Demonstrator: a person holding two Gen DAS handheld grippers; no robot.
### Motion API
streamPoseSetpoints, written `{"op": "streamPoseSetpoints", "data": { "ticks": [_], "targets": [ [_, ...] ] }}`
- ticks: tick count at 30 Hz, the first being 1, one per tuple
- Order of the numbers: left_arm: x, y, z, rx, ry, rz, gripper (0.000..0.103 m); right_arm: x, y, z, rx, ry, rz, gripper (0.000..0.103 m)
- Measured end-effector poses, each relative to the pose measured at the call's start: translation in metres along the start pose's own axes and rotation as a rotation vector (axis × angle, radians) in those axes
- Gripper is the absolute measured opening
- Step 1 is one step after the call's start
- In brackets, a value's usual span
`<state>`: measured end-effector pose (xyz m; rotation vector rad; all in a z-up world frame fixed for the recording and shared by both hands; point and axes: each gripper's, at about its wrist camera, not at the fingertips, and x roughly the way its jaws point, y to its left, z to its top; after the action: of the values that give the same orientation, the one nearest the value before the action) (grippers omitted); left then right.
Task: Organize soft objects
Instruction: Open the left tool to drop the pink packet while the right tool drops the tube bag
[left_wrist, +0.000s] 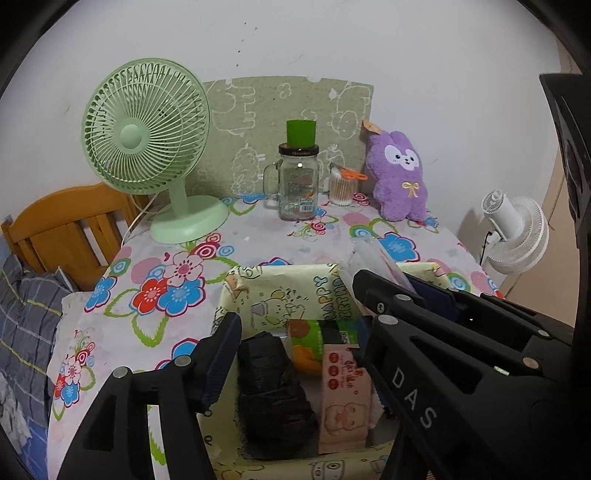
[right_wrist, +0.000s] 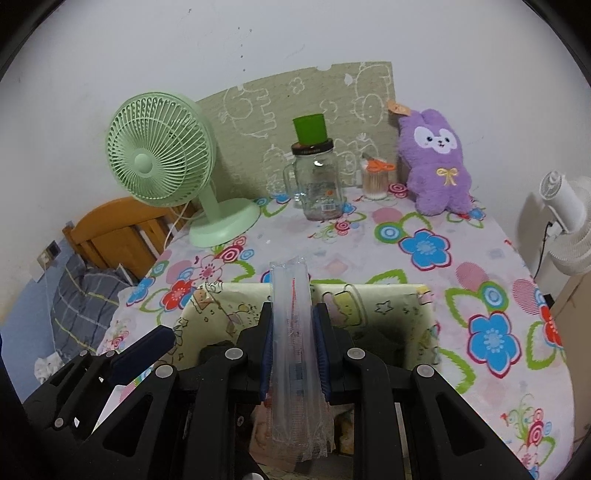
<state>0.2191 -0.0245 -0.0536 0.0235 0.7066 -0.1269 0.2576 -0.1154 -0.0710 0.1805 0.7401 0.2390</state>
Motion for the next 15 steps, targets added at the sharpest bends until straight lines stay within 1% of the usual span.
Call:
{"op": "streamPoseSetpoints", "data": {
  "ticks": [6,10,12,15],
  "targets": [
    [0.0068,0.0014,-0.0021,0.004,0.019,0.005,0.070,0.0076,-0.0006,-0.0024,0.010,0.017,-0.008,0.026],
    [0.0099,0.0004,-0.0032,0.010,0.031,0.016,0.075,0.0098,-0.0024,-0.0042,0.010,0.030,-0.024,0.030],
    [0.0108,-0.0005,-0.0037,0.014,0.037,0.022,0.075,0.0093,-0.0040,-0.0057,0.008,0.032,-0.030,0.032],
    [0.0091,-0.0017,-0.0044,0.015,0.033,0.036,0.075,0.0064,-0.0065,-0.0079,0.005,0.028,-0.047,0.042]
  ]
}}
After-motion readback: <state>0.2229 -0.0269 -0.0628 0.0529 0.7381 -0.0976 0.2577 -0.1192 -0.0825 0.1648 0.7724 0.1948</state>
